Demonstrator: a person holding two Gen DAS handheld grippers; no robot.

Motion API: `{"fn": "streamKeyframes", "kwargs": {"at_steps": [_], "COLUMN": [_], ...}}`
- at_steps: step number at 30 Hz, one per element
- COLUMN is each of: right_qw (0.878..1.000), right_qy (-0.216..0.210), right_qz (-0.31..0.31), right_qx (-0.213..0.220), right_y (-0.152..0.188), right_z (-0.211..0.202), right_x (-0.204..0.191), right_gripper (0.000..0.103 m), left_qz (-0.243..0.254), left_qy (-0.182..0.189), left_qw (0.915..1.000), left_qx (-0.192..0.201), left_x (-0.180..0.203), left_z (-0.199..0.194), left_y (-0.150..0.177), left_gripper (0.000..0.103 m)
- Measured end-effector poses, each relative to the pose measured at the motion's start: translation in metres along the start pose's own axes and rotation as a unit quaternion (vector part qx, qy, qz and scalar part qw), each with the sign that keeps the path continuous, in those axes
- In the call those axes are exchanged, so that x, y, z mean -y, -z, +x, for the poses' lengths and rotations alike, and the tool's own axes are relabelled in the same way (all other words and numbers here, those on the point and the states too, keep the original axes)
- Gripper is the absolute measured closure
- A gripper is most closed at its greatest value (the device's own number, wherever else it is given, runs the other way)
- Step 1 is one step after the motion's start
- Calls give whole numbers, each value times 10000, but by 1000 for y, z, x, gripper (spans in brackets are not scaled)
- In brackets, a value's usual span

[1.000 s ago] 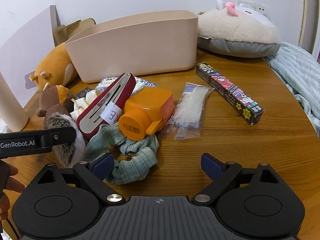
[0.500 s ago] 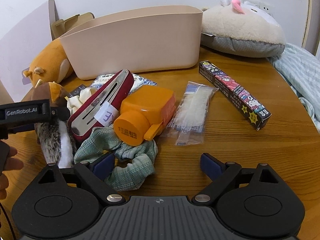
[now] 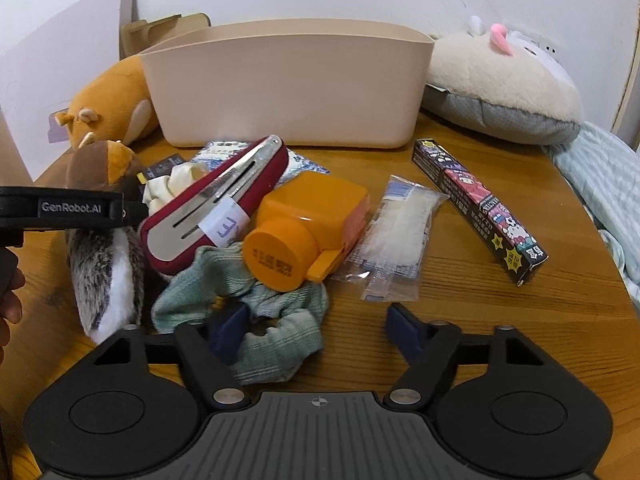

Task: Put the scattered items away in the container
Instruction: 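Move left tool to brown plush toy while right tool moves to green plaid scrunchie, then close left tool on brown plush while right tool closes on green scrunchie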

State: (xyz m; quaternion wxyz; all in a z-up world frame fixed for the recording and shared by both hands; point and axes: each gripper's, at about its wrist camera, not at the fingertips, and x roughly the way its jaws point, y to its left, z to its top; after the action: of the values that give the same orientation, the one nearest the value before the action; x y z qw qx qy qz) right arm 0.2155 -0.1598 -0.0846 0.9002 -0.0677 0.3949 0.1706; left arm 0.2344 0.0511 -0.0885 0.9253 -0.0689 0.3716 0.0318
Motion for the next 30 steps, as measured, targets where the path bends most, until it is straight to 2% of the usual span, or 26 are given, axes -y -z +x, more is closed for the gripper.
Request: {"fn": "streamKeyframes", "kwargs": {"at_steps": [1, 2, 5, 9, 19, 30], "right_qw": [10000, 10000, 10000, 9997, 9979, 9955], "right_qy": [-6, -2, 23, -75, -479, -528], "right_qz": [-1, 2, 58, 215, 428, 171], "right_qx": [12, 27, 63, 71, 119, 771], "right_y": [1, 1, 1, 2, 8, -2], "right_z": [-1, -2, -6, -8, -27, -92], "right_x": [0, 1, 3, 13, 24, 26], "right_gripper": [44, 51, 79, 89, 93, 93], "left_qz": [17, 44, 89, 41, -56, -48], "left_qy": [4, 3, -13, 16, 85, 211], "left_qw": [10000, 10000, 10000, 10000, 9997, 9973], "left_qx": [10, 15, 20, 19, 232, 696], "left_x": [0, 0, 0, -1, -5, 0], "left_z": [-1, -2, -3, -6, -34, -83], "left_y": [1, 1, 3, 5, 7, 3], "left_gripper": [47, 53, 54, 54, 55, 55]}}
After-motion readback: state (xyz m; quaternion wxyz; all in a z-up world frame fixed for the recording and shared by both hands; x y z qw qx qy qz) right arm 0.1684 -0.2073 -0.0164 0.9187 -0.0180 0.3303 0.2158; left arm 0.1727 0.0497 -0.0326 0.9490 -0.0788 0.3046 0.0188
